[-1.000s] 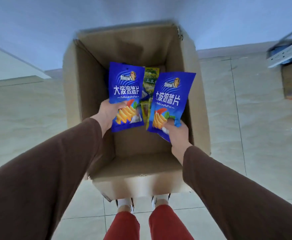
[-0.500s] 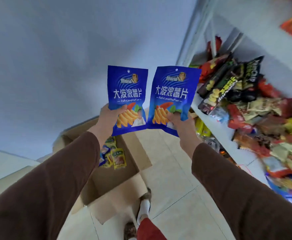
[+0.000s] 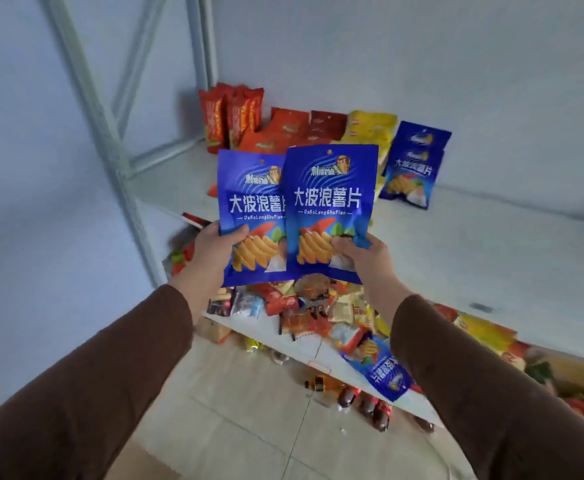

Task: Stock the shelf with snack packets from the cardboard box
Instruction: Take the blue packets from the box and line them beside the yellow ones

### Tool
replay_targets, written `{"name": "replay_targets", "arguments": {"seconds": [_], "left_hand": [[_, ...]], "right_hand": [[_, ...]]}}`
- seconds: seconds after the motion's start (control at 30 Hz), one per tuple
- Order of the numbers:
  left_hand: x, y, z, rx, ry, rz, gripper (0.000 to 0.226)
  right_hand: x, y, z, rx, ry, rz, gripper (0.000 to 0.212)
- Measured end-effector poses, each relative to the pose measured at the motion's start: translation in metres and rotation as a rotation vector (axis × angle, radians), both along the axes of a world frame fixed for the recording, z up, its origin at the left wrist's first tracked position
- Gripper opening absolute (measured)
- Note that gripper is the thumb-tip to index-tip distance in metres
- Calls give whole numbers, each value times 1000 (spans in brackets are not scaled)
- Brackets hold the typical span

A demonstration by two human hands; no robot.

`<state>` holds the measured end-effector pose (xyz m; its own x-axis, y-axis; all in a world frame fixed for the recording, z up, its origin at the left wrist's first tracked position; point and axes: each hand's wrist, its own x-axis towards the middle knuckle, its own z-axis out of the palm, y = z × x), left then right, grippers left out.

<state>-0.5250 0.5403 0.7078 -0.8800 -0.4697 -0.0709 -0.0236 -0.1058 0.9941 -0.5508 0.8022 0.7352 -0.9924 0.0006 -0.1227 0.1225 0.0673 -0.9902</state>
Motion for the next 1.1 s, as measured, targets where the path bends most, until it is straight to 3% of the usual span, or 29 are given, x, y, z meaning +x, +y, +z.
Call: {"name": "replay_targets", "arguments": {"seconds": [0.17,0.5,0.9,1.1], "left_hand": [[-100,118,25,-11,16,-115,3],[-250,284,21,-49,-52,-259,17],[-399,335,-13,-48,-95,-356,25],[-439,328,-27,-100,-139,-250,25]], "right_hand": [[-60,122,15,-85,57,-133,18],[-151,256,12,-174,48,-398,36],[-233,291,-18,-230,5,-578,26],[-261,296,-29,-255,-27,-579,24]]}}
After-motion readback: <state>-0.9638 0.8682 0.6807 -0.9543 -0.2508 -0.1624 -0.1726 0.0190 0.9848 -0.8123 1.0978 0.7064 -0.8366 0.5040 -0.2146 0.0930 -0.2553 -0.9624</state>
